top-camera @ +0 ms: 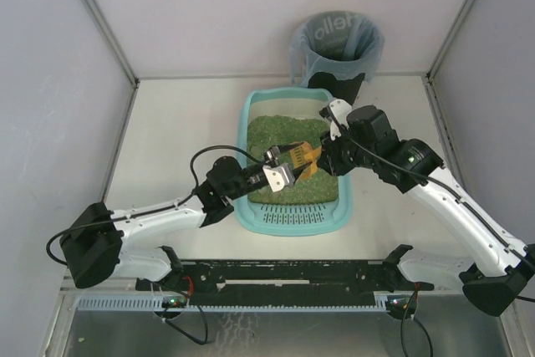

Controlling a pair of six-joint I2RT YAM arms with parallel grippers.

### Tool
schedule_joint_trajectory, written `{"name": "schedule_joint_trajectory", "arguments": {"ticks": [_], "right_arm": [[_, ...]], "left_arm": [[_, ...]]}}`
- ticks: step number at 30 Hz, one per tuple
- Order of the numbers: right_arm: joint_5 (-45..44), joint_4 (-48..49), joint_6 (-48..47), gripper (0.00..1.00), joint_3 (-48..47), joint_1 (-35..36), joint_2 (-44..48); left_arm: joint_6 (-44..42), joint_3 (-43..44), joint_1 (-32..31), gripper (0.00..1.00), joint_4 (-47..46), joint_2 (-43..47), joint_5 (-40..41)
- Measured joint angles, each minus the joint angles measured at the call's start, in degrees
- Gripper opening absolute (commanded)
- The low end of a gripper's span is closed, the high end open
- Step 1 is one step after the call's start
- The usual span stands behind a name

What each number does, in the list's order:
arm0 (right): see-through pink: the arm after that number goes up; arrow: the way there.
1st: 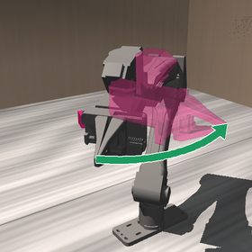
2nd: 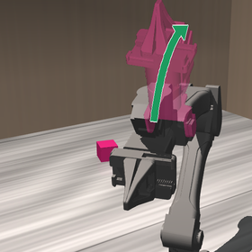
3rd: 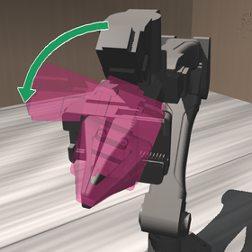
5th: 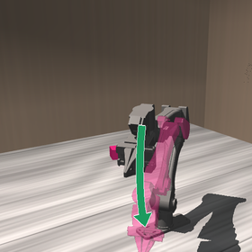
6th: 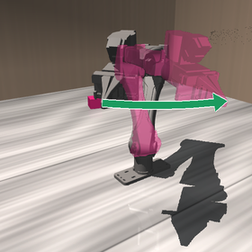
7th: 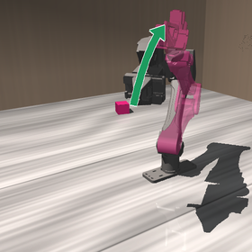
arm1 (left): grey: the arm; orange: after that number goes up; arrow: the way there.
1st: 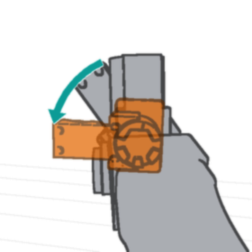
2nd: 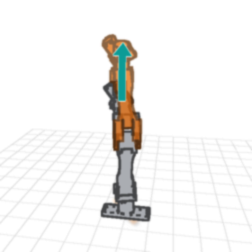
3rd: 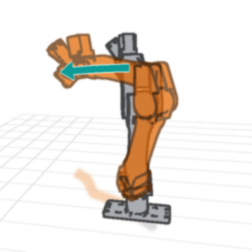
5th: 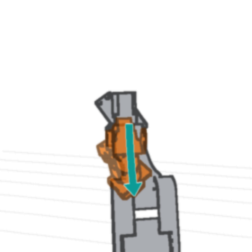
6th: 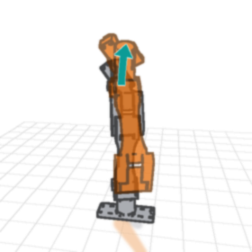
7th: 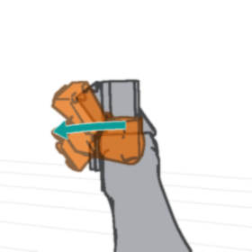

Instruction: Clean the litter box

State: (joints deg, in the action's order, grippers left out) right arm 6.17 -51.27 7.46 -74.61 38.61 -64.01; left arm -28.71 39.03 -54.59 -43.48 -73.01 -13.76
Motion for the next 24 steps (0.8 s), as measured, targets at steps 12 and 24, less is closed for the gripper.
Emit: {"name": "schedule_joint_trajectory", "arguments": {"ticks": [12,24], "right_arm": [[-1.2,0.0,0.0,0.00,0.0,1.4,0.0],[-2.8,0.0,-0.1,0.00,0.0,1.7,0.0]], "left_arm": [[0.0,0.4,0.0,0.50,0.0,-1.8,-1.8],[0.1,0.4,1.7,0.38,2.1,-2.6,-4.0]]}}
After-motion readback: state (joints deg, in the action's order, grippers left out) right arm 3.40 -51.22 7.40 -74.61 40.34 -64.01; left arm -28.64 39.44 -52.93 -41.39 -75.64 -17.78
